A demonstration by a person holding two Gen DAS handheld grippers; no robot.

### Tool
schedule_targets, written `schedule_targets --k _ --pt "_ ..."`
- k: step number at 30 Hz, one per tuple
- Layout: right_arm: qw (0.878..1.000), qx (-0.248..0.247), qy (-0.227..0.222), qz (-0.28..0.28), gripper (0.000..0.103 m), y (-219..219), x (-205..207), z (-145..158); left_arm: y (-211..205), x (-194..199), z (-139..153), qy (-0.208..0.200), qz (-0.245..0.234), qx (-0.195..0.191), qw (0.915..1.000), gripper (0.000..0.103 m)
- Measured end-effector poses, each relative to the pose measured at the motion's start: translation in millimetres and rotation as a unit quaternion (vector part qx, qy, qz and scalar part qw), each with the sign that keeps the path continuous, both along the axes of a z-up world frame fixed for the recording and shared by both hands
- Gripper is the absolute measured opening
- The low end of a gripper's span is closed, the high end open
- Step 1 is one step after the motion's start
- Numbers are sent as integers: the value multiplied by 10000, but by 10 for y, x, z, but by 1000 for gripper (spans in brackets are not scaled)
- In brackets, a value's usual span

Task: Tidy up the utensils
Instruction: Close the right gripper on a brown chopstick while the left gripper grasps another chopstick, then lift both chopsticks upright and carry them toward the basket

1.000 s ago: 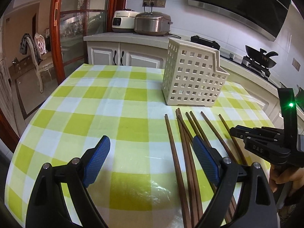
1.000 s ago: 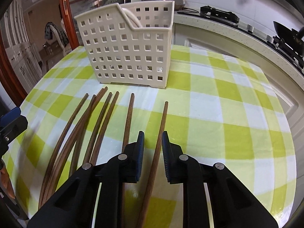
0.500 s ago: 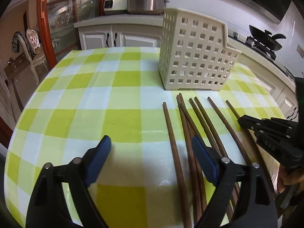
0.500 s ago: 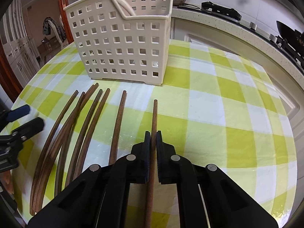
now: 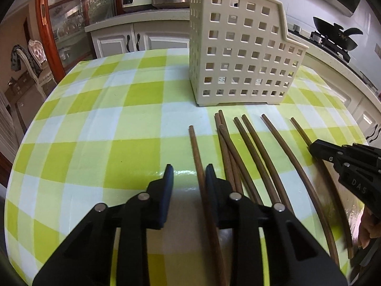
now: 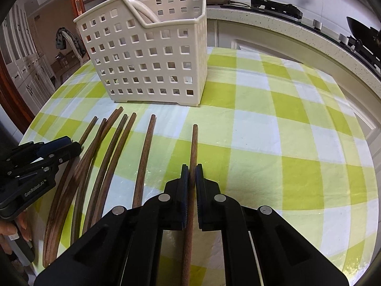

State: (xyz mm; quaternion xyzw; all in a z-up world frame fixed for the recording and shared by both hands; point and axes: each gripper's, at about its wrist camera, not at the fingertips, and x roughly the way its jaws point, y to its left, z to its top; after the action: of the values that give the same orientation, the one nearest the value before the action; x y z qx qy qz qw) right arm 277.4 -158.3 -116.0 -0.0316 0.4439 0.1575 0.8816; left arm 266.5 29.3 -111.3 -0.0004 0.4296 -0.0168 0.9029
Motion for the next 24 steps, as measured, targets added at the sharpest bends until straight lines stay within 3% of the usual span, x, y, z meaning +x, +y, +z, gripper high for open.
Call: schedule_targets --k 8,10,17,24 --pt "9997 -227 -116 66 7 63 -23 -7 -78 -27 -9 -77 -100 156 9998 15" --pt "9997 -215 -123 53 7 68 -31 -10 -52 -24 -8 -78 -70 116 9999 7" --pt "10000 -13 -90 15 6 30 -41 8 59 2 -2 -16 -55 -246 9997 6" --pt "10000 -13 -83 -38 6 22 -33 -11 30 -14 -16 -76 -48 -131 9999 6"
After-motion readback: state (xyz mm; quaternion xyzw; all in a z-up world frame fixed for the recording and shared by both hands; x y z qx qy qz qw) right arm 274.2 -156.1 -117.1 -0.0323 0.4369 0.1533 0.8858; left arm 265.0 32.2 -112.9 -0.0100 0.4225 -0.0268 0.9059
